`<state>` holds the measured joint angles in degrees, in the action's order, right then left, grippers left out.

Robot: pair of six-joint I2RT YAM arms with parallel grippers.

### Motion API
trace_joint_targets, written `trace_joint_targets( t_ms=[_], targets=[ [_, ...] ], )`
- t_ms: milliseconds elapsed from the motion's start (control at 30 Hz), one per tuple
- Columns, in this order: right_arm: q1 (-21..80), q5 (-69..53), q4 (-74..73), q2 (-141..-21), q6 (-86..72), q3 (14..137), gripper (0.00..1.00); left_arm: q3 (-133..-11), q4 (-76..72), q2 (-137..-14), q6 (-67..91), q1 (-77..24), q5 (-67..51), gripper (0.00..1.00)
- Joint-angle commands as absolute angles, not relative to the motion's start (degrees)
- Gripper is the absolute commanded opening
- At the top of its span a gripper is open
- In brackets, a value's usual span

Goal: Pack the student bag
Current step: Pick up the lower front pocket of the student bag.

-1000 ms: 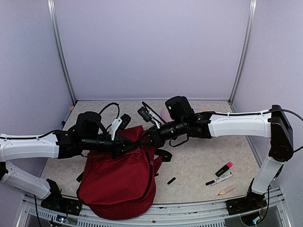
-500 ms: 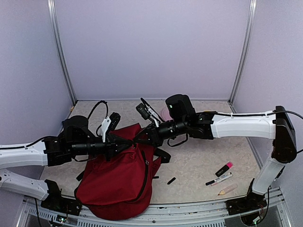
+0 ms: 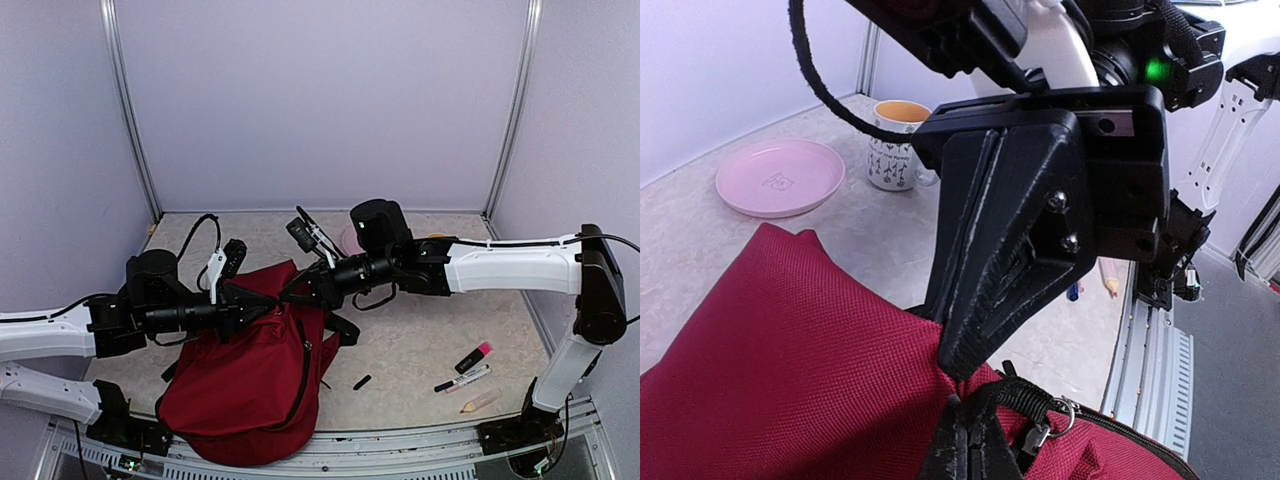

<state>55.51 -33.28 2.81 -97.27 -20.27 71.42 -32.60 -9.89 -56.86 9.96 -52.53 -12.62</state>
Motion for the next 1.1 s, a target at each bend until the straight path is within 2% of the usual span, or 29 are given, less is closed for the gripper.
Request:
trace_joint_targets(
  t_ms=[0, 167, 267, 333, 433, 733, 867, 933, 1067],
  targets=[
    [51.34, -34.47, 4.97, -97.98, -22.0, 70.93, 0.0, -32.71, -11.3, -57.5, 8.39, -52.91, -14.37, 0.0],
    [51.71, -34.33, 4.64, -99.64, -21.69, 71.85, 0.0, -34.58, -13.17, -62.23, 7.23, -52.91, -17.21, 0.02],
    [51.76, -34.54, 4.59, -99.67, -21.73, 71.79, 0.0, -35.35, -13.26, -64.33, 6.97, -52.75, -18.86, 0.11],
    [51.73, -34.41, 4.52, -99.43, -21.7, 71.36, 0.0, -35.95, -12.95, -65.33, 7.28, -52.42, -19.77, 0.2],
    [51.73, -34.37, 5.06, -98.98, -21.71, 70.87, 0.0, -36.72, -12.82, -66.64, 7.67, -51.91, -21.64, 0.27],
    [51.71, -34.81, 5.15, -98.97, -21.89, 70.64, 0.0, -38.84, -14.14, -68.38, 7.65, -51.33, -22.27, 0.32],
    [51.77, -34.89, 5.11, -98.71, -21.81, 70.29, 0.0, -39.05, -14.52, -69.17, 7.62, -51.24, -21.14, 0.49],
    [51.77, -34.97, 5.15, -98.7, -21.8, 70.32, 0.0, -39.22, -14.61, -69.85, 7.89, -51.12, -18.83, 0.49],
    [51.79, -35.1, 5.06, -98.8, -21.8, 70.39, 0.0, -39.87, -15.36, -71.19, 8.87, -50.71, -18.04, 0.42]
  ],
)
